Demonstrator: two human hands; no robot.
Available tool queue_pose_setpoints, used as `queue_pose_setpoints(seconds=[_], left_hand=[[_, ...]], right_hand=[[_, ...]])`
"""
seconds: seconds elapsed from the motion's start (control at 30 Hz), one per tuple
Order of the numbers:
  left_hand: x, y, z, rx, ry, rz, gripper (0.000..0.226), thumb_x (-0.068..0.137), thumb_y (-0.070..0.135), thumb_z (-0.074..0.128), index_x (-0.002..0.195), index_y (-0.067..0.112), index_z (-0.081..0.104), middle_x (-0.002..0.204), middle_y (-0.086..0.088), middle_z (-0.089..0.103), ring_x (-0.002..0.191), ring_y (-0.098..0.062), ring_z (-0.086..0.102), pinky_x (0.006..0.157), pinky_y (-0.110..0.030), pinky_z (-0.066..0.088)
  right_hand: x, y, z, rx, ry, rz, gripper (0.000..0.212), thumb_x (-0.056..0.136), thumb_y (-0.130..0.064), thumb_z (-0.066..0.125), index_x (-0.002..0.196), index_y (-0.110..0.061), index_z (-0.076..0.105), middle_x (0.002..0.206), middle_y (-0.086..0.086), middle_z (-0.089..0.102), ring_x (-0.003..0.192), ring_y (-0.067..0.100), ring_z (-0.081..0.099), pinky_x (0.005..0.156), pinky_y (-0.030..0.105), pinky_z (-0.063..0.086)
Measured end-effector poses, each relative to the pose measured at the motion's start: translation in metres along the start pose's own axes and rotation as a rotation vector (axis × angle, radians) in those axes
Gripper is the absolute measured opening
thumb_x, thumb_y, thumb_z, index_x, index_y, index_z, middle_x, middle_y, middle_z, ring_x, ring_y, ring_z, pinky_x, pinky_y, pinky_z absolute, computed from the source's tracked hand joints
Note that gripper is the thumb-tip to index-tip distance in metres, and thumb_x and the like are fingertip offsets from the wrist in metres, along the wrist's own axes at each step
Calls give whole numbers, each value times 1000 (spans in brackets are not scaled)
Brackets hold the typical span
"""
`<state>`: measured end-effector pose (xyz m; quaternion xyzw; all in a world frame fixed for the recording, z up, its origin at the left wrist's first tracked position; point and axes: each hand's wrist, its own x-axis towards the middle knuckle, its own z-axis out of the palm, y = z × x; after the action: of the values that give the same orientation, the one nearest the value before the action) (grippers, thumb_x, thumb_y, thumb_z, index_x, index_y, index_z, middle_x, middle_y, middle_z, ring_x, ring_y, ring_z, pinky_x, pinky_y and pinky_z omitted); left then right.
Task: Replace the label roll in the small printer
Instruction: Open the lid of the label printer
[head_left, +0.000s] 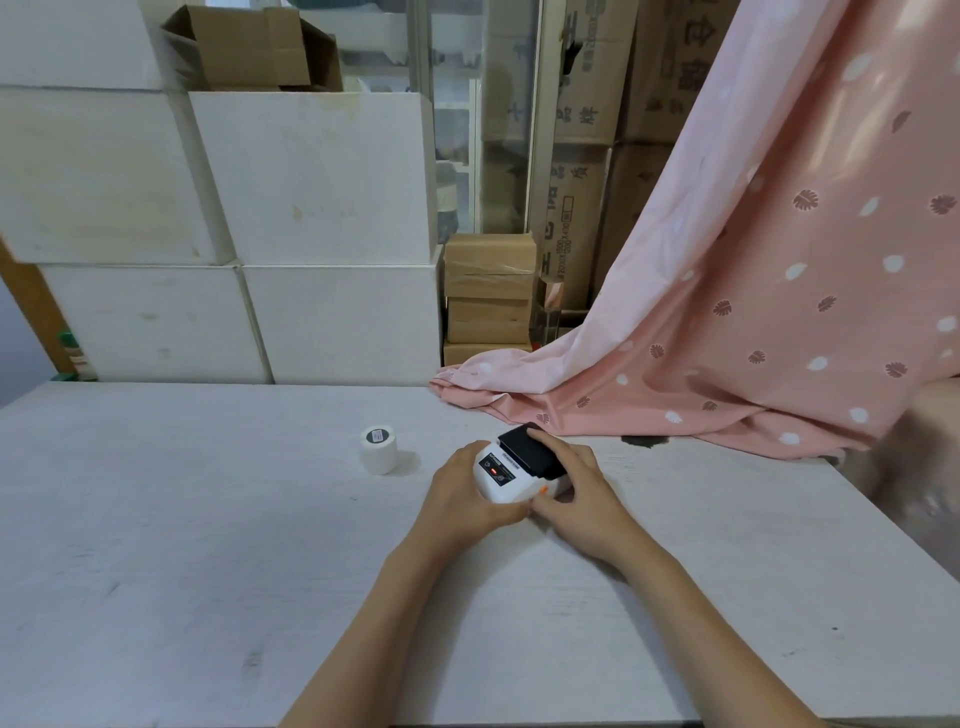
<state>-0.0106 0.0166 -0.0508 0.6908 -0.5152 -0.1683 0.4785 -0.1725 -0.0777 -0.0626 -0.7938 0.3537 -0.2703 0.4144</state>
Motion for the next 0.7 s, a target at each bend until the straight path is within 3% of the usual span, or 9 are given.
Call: queue_pose_setpoints(seconds=[0.1,0.2,0.3,0.4,0.5,0.6,0.7], left_hand=[[-1,0,0,5,3,6,59,58,43,88,108,39,57,107,16,63,99,-1,62,85,-30,54],[-2,0,-1,4,-15,6,58,60,45,87,108,38,56,107,15,63,99,-1,62,84,-29,55],[-1,0,-3,10,-34,4,58,59,44,86,107,41,54,108,15,62,99,-2,62,83,-26,54],[-1,-2,-3,12,-41,2,61,58,42,85,110,41,54,109,16,61,100,-1,61,84,-28,54],[-2,-2,-3,-2,-35,9,60,57,44,86,109,40,56,107,17,62,97,2,61,82,-27,54],[-2,0,-3,-18,-20,9,55,57,53,86,103,40,58,103,16,65,93,1,64,79,-26,55],[-3,1,-4,-37,-16,4,57,56,51,87,104,41,58,104,17,65,94,2,63,80,-24,54]], right_hand=[[1,-2,-5,-59,-53,-2,82,87,-21,71,152,-57,38,140,-10,43,107,6,61,104,22,47],[13,-14,-30,-124,-203,2,90,87,-27,78,158,-52,28,148,-9,41,127,10,55,114,30,44],[32,-32,-53,-270,-313,10,93,81,-32,85,158,-50,35,148,-10,48,129,14,57,108,32,51],[41,-37,-55,-378,-273,31,90,73,-36,89,153,-46,48,145,-10,59,115,16,64,100,36,56],[35,-33,-52,-362,-256,18,79,81,-30,85,152,-40,53,136,-10,65,109,14,65,92,28,52],[20,-23,-47,-175,-103,-11,53,94,-27,71,146,-37,61,128,-11,72,109,10,68,85,23,49],[13,-8,-39,-87,113,4,28,106,-29,55,127,-29,73,109,-2,79,105,21,71,92,36,55]])
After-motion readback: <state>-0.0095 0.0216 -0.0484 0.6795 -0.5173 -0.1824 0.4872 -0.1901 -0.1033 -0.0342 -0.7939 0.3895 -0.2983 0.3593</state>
